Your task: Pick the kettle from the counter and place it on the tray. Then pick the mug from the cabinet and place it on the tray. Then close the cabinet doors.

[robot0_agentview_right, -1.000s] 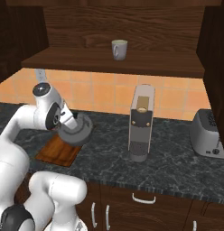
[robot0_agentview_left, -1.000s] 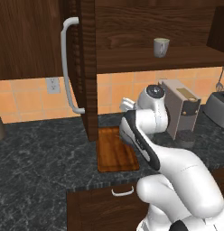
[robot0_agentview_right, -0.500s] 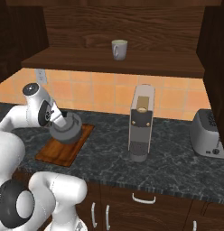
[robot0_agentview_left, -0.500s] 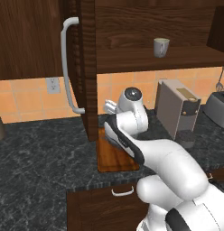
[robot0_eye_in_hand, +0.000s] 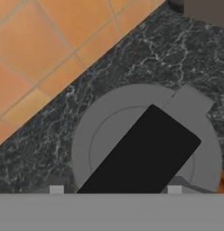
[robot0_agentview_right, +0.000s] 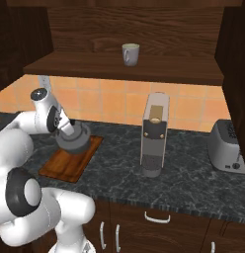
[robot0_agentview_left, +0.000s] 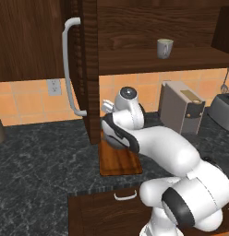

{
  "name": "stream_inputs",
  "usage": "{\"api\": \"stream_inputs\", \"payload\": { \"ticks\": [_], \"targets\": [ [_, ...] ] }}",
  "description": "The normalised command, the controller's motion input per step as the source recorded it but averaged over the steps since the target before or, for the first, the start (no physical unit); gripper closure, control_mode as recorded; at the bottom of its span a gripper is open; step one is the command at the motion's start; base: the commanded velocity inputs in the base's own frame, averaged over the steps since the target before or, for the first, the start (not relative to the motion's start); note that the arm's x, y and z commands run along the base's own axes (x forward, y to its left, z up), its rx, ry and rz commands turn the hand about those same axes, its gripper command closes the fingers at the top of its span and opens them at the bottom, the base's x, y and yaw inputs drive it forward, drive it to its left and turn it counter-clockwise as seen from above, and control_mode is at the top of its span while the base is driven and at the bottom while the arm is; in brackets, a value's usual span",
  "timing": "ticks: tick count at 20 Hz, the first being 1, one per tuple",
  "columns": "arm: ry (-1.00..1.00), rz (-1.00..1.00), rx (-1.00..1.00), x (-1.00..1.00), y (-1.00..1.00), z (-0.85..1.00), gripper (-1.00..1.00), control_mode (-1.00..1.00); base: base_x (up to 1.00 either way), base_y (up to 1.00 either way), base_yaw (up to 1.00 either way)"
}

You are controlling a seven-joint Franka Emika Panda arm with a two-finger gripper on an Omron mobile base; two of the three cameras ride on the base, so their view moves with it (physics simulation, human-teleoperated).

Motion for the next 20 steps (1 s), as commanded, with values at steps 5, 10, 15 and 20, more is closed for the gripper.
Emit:
{"api": "stream_inputs", "payload": {
  "ticks": [5,10,15,20],
  "targets": [
    [0.0,0.0,0.02,0.37,0.0,-0.24,1.0,-1.0,0.0,0.0,0.0],
    [0.0,0.0,0.01,0.24,0.0,-0.16,1.0,-1.0,0.0,0.0,0.0],
    [0.0,0.0,0.0,0.0,0.01,-0.01,1.0,-1.0,0.0,0.0,0.0],
    [0.0,0.0,0.0,0.18,0.21,-0.16,1.0,-1.0,0.0,0.0,0.0]
  ]
}}
